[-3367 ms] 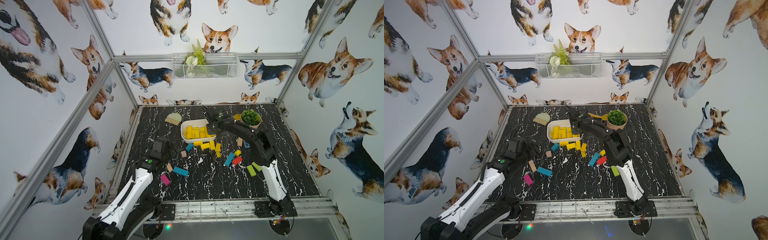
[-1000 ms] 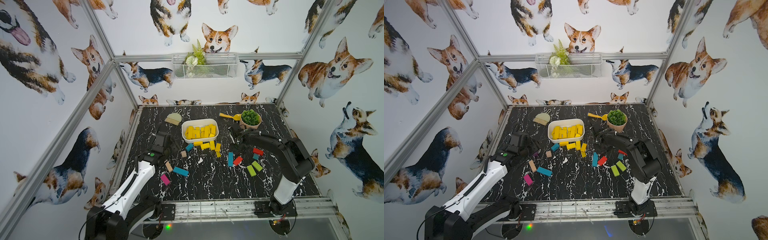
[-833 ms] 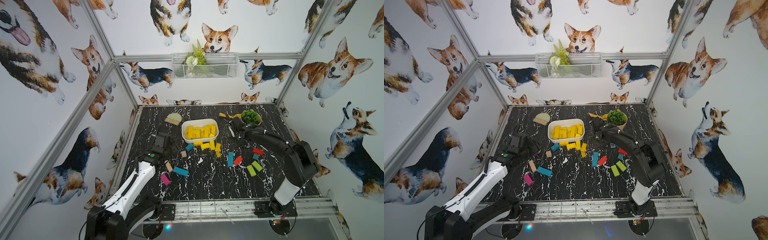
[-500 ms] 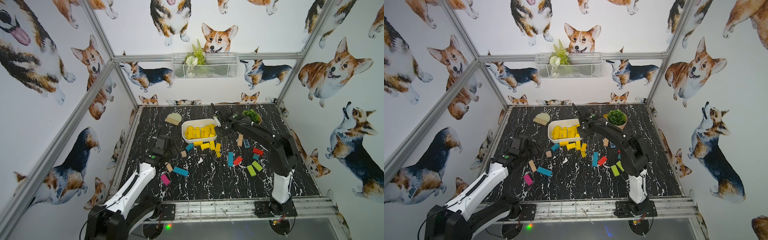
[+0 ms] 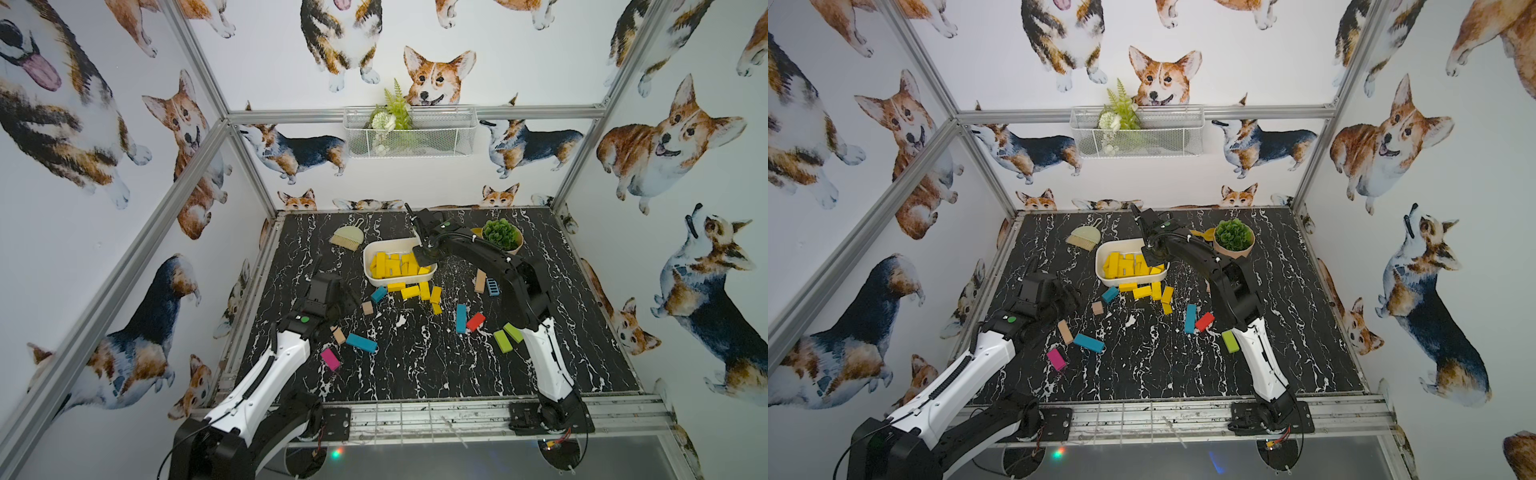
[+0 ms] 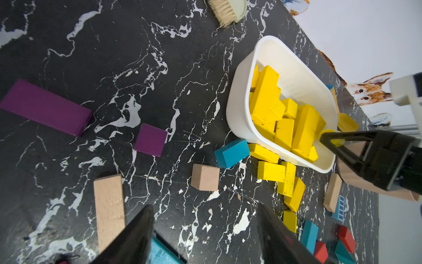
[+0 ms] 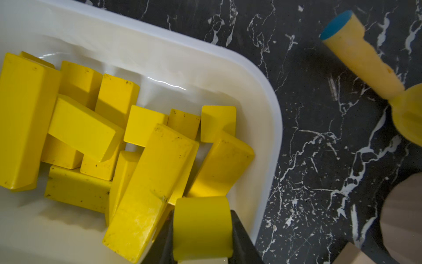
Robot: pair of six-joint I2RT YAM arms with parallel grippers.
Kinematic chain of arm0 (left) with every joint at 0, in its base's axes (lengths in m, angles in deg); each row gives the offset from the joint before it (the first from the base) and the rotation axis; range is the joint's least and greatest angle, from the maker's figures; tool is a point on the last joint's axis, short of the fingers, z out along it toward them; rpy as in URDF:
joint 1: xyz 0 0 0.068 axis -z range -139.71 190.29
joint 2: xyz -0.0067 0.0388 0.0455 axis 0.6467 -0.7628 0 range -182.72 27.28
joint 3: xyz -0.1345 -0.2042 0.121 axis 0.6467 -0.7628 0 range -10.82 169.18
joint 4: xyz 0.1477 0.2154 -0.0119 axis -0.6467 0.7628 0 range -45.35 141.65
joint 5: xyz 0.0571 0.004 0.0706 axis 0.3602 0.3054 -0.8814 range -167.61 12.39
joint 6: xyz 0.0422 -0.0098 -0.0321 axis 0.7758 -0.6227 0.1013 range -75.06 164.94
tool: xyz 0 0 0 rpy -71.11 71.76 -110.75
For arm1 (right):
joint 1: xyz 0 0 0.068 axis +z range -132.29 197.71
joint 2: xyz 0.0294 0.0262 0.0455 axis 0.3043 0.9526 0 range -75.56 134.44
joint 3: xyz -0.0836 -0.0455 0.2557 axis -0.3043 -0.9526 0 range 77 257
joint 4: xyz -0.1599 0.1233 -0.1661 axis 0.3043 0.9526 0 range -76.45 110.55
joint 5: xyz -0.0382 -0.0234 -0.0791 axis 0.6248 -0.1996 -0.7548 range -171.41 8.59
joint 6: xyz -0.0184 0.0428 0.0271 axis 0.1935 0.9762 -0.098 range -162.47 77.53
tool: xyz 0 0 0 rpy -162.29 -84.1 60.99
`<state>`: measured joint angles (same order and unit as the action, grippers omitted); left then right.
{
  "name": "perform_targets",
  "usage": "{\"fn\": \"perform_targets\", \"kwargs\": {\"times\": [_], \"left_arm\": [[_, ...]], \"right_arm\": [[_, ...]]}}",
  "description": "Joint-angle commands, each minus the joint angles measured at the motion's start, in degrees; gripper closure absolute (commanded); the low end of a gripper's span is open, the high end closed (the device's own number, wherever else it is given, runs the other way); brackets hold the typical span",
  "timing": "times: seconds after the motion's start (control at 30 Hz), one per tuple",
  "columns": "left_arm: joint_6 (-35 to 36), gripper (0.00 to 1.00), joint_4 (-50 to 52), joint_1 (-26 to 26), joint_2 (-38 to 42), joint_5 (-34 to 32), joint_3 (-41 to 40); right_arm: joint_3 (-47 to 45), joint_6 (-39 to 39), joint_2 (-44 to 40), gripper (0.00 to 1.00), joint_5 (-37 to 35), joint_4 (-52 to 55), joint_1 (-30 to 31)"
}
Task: Pick out the yellow building blocks
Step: Place the building block in the storage box.
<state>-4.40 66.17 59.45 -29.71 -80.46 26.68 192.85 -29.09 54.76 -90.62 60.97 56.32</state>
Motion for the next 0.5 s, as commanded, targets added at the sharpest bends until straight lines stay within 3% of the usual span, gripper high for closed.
{"fn": "perform_targets", "kwargs": {"times": [0.0, 0.27, 0.37, 0.47], "left_arm": [[2.3, 0.26, -1.6, -0.1, -0.1, 2.7, 0.7], [4.7, 0.26, -0.8, 3.1, -1.8, 0.8, 3.4], [7.6, 0.26, 0.5, 8.1, -3.8, -2.9, 6.0], [11.7, 0.28, 2.8, 17.0, -8.1, -8.8, 10.7]], "right_arm": [[-0.8, 2.8, 0.5, 0.62, -0.4, -0.5, 0.0], [-3.5, 2.7, -5.3, 0.44, -0.6, -2.6, 0.2], [-7.6, 2.5, -11.8, 0.44, -0.9, -4.2, 0.2], [-19.8, 3.6, -22.8, 0.45, -0.3, -13.4, 0.5]]}}
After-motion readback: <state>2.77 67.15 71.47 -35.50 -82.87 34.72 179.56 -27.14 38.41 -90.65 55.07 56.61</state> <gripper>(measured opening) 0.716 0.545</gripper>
